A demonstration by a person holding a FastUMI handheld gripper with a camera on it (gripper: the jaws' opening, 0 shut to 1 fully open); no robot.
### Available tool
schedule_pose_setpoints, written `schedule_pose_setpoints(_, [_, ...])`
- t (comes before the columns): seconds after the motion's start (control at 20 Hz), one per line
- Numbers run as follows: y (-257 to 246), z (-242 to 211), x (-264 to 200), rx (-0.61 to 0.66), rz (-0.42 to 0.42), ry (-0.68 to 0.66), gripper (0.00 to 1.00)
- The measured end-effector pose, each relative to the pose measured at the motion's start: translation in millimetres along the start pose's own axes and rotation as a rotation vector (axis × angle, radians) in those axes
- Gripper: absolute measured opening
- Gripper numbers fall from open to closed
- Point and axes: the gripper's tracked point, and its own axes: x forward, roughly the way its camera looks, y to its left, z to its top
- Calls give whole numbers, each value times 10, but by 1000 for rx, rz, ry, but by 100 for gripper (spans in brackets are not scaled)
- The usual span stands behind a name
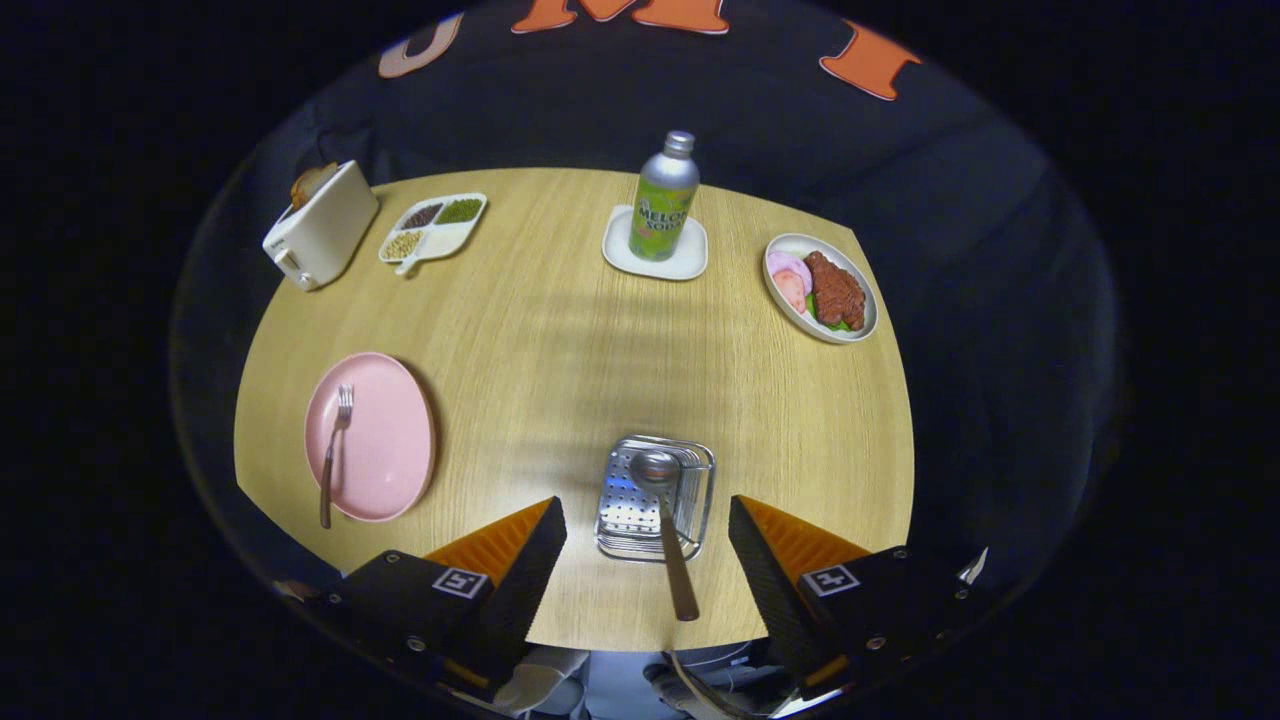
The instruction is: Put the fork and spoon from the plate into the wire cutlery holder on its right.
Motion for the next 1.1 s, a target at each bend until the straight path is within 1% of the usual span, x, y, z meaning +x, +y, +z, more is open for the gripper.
schedule_pose_setpoints(0.05, [148,23,-79,27,28,-34,98])
schedule_pose_setpoints(0.1, [275,54,-126,46,39,-70,98])
schedule_pose_setpoints(0.2, [475,112,-215,56,38,-147,98])
schedule_pose_setpoints(0.35, [932,131,-233,82,91,-215,99])
schedule_pose_setpoints(0.5, [1339,60,-129,87,130,-238,98])
schedule_pose_setpoints(0.65, [1783,-83,5,101,190,-239,99])
schedule_pose_setpoints(0.75, [2013,-122,112,115,211,-245,99])
schedule_pose_setpoints(0.85, [2190,-178,226,121,212,-236,99])
schedule_pose_setpoints(1.0, [2370,-251,340,71,186,-242,99])
schedule_pose_setpoints(1.1, [2569,-343,397,46,202,-239,98])
